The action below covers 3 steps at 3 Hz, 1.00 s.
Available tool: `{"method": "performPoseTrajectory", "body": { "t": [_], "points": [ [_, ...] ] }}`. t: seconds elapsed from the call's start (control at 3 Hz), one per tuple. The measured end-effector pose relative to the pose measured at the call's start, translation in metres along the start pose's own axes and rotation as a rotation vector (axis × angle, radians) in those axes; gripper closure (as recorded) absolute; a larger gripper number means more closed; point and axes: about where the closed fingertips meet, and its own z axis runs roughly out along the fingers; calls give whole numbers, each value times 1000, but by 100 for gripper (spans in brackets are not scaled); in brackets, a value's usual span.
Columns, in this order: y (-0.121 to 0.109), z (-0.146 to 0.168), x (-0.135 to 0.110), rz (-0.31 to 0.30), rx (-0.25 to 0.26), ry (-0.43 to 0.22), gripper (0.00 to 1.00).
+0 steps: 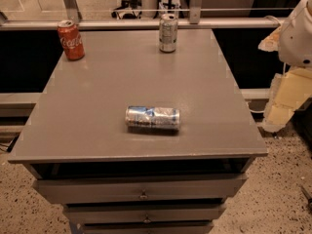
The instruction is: Move coke can near 7up can
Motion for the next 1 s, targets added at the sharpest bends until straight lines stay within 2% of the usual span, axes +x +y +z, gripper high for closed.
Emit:
{"method": "performPoseTrajectory", "body": {
  "t": [0.67,1.0],
  "points": [
    [-2,0,-4,-11,7,-14,0],
    [-6,13,-18,-38,10,-38,0]
  ]
}}
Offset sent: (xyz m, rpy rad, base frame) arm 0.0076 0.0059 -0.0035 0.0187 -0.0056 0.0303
